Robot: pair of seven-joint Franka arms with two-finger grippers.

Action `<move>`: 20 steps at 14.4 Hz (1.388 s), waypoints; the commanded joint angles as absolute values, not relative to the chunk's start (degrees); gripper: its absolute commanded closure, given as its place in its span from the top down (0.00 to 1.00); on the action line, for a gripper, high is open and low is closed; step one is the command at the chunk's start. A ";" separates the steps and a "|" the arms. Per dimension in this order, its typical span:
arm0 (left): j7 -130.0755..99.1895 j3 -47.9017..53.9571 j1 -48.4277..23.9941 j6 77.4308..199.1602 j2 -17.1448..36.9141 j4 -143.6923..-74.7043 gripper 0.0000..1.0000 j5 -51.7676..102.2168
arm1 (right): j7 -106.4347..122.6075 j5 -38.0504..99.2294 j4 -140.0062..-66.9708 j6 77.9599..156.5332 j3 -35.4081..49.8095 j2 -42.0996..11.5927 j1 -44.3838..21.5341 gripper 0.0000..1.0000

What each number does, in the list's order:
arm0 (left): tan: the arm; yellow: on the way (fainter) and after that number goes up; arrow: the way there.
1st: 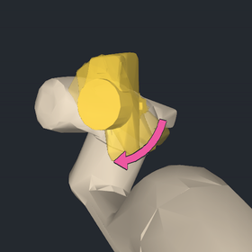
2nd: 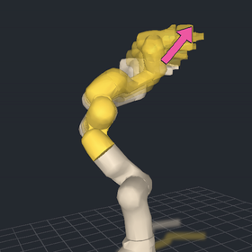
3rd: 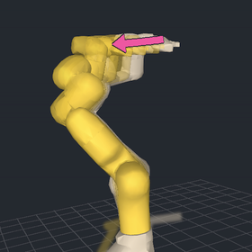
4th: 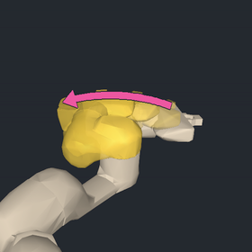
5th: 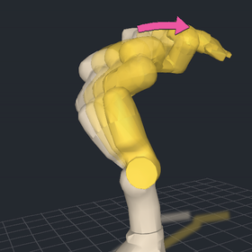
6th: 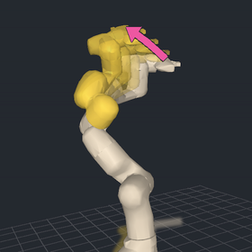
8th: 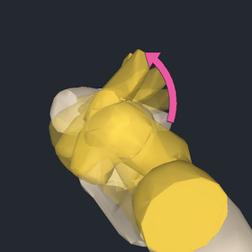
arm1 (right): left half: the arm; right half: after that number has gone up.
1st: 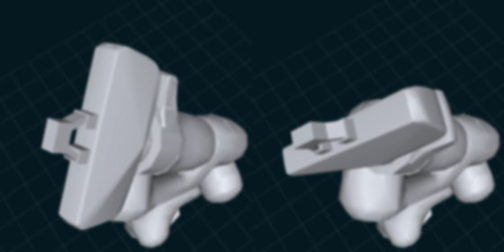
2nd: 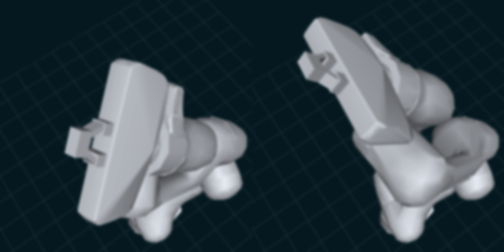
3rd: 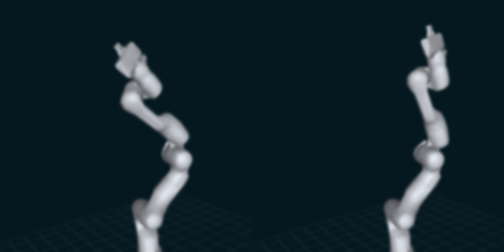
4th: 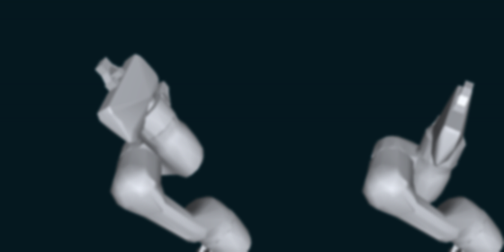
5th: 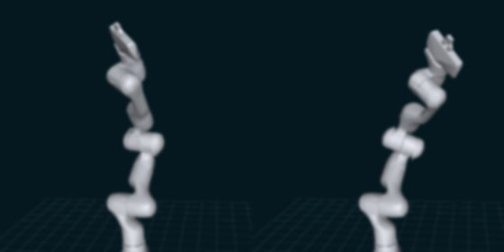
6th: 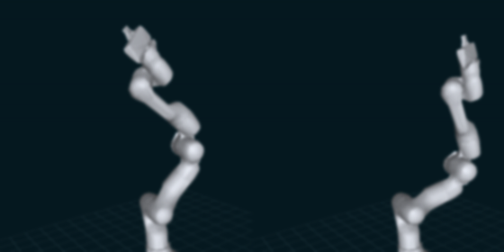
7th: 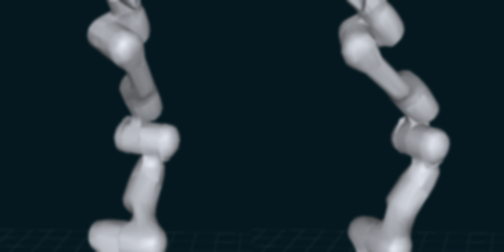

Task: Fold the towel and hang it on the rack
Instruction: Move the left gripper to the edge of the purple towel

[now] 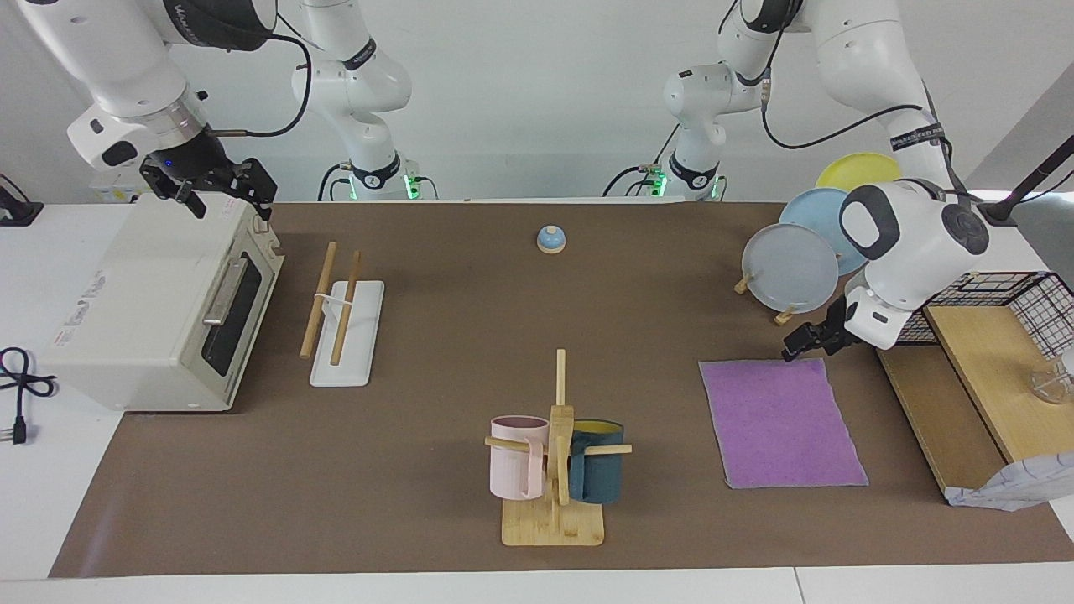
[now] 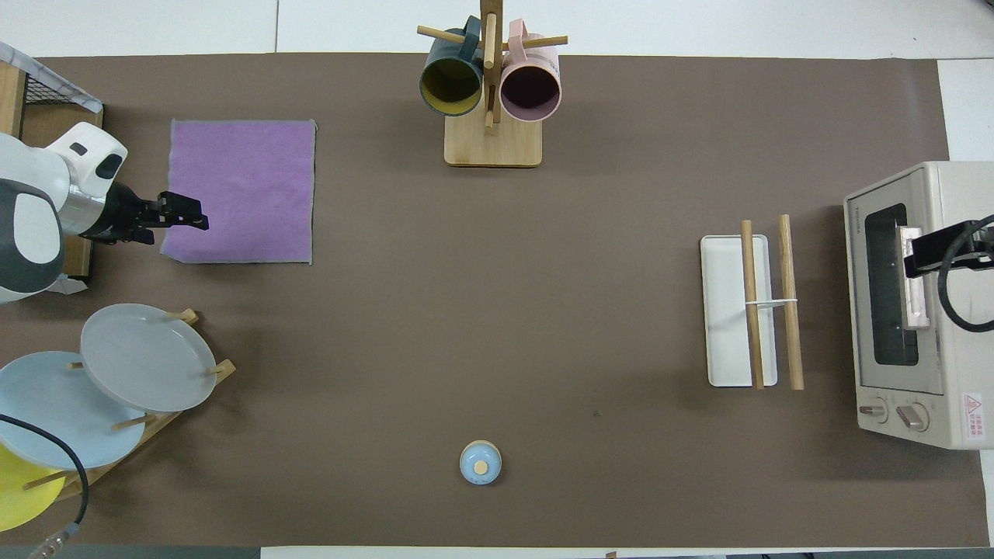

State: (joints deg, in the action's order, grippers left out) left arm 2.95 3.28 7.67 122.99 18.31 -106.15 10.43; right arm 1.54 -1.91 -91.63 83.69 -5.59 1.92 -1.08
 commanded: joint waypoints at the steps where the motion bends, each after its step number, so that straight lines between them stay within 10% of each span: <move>1: 5.36 3.60 9.48 126.46 21.26 -105.03 1.00 11.69 | 2.46 -1.67 -92.99 84.20 -5.10 3.25 -0.44 1.00; 13: 5.36 3.60 12.74 127.61 21.62 -106.96 0.87 16.79 | 2.46 -1.67 -92.99 84.20 -5.10 3.25 -0.44 1.00; 20: 5.01 3.60 13.53 128.15 21.53 -108.81 0.56 17.31 | 2.46 -1.67 -92.99 84.20 -5.10 3.25 -0.44 1.00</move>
State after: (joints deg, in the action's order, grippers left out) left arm 4.45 3.50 13.08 126.81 21.86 -107.68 15.76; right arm 1.54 -1.91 -91.63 83.69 -5.59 1.92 -1.08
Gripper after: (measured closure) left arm 0.304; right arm 0.000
